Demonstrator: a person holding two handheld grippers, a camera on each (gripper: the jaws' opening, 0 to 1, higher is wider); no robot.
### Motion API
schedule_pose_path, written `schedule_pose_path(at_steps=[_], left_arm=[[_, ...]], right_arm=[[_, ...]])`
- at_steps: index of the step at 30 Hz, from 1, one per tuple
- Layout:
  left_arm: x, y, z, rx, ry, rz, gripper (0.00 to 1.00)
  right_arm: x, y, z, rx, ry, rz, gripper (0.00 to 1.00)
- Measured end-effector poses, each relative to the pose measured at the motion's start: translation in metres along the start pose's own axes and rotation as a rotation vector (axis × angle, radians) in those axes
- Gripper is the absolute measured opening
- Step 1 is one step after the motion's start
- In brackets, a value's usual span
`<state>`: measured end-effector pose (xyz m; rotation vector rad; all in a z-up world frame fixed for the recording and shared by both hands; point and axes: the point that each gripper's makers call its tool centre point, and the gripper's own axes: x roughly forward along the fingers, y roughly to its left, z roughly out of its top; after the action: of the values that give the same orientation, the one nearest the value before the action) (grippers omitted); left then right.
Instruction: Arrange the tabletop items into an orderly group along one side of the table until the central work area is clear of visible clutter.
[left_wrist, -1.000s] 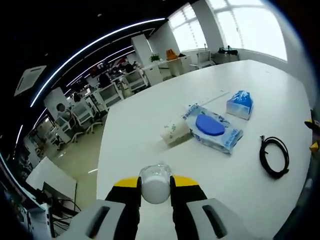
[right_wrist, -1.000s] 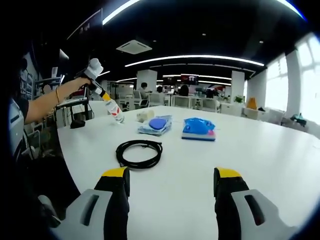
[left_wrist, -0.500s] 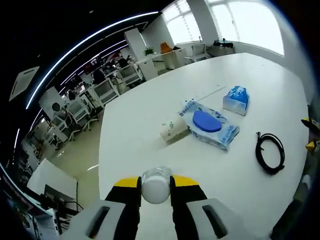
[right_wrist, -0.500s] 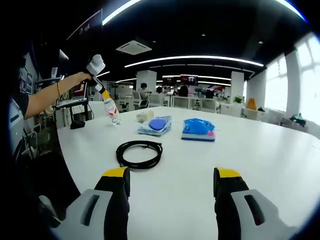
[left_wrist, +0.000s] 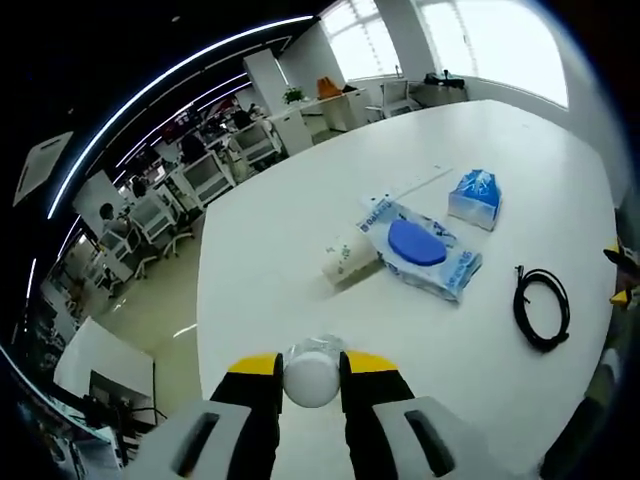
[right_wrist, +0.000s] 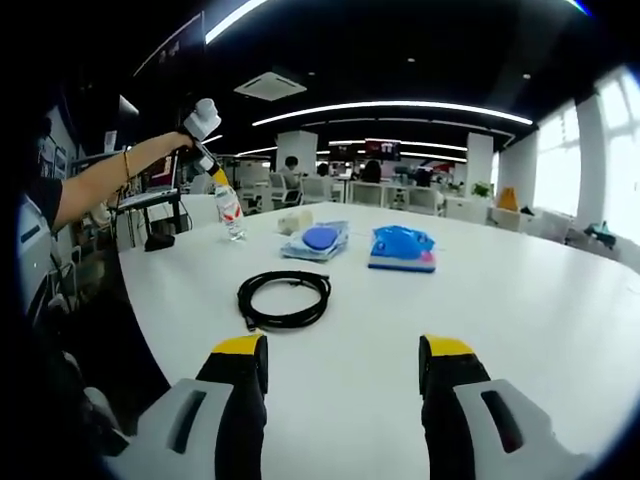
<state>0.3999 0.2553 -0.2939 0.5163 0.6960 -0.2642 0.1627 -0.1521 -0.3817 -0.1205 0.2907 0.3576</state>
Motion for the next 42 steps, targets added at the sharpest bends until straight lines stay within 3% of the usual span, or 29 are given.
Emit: schedule_pose_path(at_steps=[9, 24, 33, 42], left_arm=[[0.011, 0.008, 0.012, -0.019, 0.019, -0.013, 0.20], [0.033, 0.028, 0.030, -0.071, 0.001, -0.002, 0.20], [0.047, 0.041, 0.036, -0.075, 0.051, -0.029, 0.20], [0.046, 0.033, 0.031, -0.067, 0.134, -0.115, 0.21]], right_arm=[[0.001, -0.003, 0.001, -0.003, 0.005, -0.011, 0.58], [0.003, -0.011, -0.004, 0.003, 0.024, -0.032, 0.58], [0.007, -0.013, -0.008, 0.012, 0.055, -0.036, 0.57], [0.008, -0.013, -0.019, 0.043, 0.099, -0.036, 0.58]])
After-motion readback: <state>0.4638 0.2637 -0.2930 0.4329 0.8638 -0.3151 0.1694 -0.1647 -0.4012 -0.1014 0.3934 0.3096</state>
